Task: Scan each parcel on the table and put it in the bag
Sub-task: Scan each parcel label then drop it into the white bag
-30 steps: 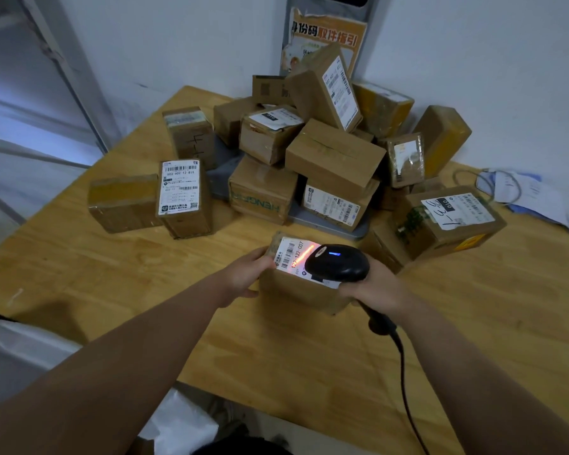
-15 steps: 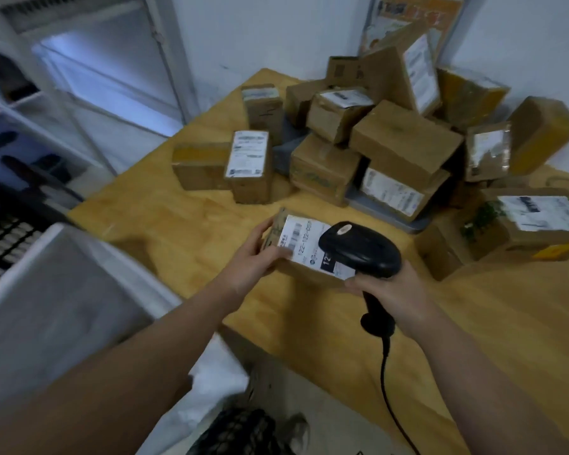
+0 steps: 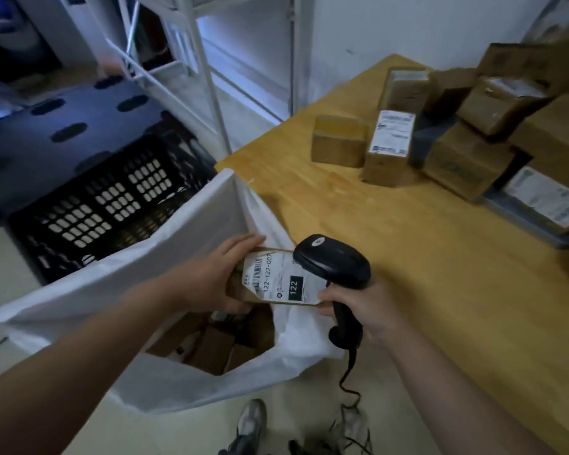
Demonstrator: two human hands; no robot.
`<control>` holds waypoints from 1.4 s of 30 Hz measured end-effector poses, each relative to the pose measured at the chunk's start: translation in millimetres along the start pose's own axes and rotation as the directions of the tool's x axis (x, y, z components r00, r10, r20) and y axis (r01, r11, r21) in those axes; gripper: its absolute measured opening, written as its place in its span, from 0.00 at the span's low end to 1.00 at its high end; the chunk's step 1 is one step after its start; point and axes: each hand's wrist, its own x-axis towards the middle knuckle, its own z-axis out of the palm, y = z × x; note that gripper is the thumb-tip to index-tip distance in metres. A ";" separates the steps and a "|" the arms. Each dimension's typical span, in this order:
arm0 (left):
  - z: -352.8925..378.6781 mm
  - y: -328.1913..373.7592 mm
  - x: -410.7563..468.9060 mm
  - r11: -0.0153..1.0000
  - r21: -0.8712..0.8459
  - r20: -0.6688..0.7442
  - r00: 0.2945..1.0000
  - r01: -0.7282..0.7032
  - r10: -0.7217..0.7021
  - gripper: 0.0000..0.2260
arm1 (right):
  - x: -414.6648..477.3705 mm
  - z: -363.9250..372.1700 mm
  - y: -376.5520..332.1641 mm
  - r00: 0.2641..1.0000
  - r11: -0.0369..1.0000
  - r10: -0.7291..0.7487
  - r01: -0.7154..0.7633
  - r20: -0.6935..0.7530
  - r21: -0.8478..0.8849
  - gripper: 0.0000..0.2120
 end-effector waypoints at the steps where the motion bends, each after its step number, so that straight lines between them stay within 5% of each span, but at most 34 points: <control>1: 5.5 -12.2 -5.9 1.000 0.019 0.009 1.000 0.024 -0.025 0.50 | 5.8 13.9 5.4 1.000 0.999 0.020 -0.020 0.018 -0.031 0.11; 4: 28.6 -44.2 -21.5 0.992 0.065 0.043 0.993 0.104 -0.107 0.46 | 25.6 50.0 27.9 0.995 0.987 0.082 -0.072 0.064 -0.140 0.12; 9: 71.3 -90.9 -21.7 0.902 0.211 0.044 0.919 0.376 -0.393 0.53 | 54.2 83.7 75.4 0.996 0.902 0.065 -0.036 0.053 -0.430 0.10; 13: 121.2 -145.6 -0.3 0.832 0.105 -0.085 0.838 0.545 -0.538 0.50 | 80.7 104.7 105.0 0.993 0.871 0.114 -0.079 0.041 -0.485 0.11; 16: 155.0 -184.0 19.0 0.767 0.137 0.003 0.774 0.627 -0.633 0.43 | 105.4 124.2 120.9 0.992 0.851 0.123 -0.085 0.038 -0.518 0.11; 21: 201.4 -223.7 31.0 0.675 0.371 0.022 0.720 0.638 -0.693 0.46 | 143.3 148.7 157.1 0.986 0.840 0.146 -0.080 0.081 -0.537 0.11; 28: 272.9 -265.8 47.5 0.652 0.625 -0.046 0.854 0.429 -0.518 0.42 | 185.7 178.0 208.4 0.977 0.844 0.186 -0.106 0.101 -0.526 0.07; 33: 280.6 -256.9 72.5 0.701 0.554 -0.043 0.857 0.449 -0.514 0.21 | 188.6 183.5 224.8 0.978 0.828 0.194 -0.121 0.077 -0.547 0.09; 37: 262.8 -257.9 84.6 0.722 0.412 0.111 0.756 0.556 -0.645 0.18 | 178.9 178.9 220.7 0.982 0.818 0.182 -0.122 0.053 -0.562 0.09; 42: 241.9 -248.3 78.5 0.775 0.358 0.075 0.812 0.520 -0.579 0.16 | 163.2 166.7 198.5 0.992 0.813 0.125 -0.097 0.010 -0.574 0.09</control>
